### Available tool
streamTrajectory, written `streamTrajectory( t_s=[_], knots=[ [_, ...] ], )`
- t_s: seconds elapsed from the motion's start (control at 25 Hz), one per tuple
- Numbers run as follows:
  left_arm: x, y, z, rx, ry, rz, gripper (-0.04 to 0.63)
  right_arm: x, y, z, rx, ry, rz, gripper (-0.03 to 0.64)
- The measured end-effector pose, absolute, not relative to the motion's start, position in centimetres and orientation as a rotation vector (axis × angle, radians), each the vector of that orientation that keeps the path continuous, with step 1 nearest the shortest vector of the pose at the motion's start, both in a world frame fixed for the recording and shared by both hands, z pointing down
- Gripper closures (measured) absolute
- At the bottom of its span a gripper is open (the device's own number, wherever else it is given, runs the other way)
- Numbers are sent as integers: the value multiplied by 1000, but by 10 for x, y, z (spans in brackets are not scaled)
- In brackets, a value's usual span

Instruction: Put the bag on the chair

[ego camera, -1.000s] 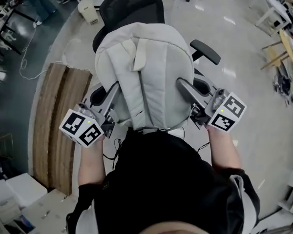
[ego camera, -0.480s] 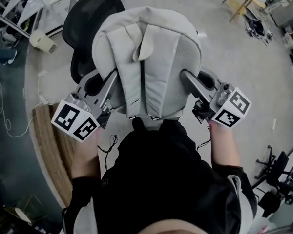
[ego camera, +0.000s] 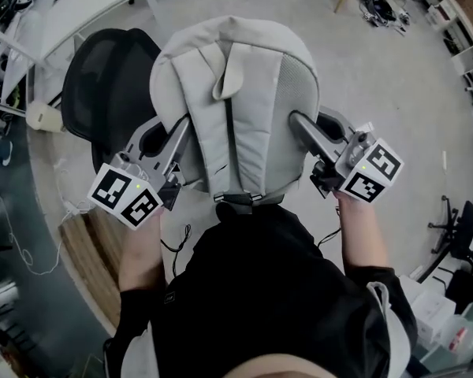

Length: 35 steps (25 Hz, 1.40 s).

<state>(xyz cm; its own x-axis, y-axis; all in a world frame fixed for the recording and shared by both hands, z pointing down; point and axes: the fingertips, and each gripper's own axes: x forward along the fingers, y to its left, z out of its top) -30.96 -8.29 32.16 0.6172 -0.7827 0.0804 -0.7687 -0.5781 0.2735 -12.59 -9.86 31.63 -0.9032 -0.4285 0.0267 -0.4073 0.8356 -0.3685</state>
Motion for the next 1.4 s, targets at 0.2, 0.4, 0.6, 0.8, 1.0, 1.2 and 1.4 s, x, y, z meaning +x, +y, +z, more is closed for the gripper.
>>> streamTrajectory(
  t_s=[0.2,0.4,0.6,0.8,1.0,1.2,1.4],
  knots=[
    [-282,-143,339,2564,-1196,4,535,-99,-148,336,-767,2930,-613,548],
    [-245,-195,364,2539,-1133,48,535,-61,-190,363,-828,2919,-638,548],
    [-212,-240,396,2505,-1084,74,535,-27,-225,396,-900,2935,-676,548],
    [-198,-274,438,2449,-1046,103,535,-14,-252,439,-989,2963,-734,548],
    [-191,-286,482,2451,-997,160,534,-10,-251,483,-1039,2964,-821,548],
    [-195,-267,553,2379,-962,278,529,-14,-217,549,-1136,3051,-974,548],
    [-226,-239,658,2236,-927,471,526,-49,-182,647,-1149,3119,-1229,548]
  ],
)
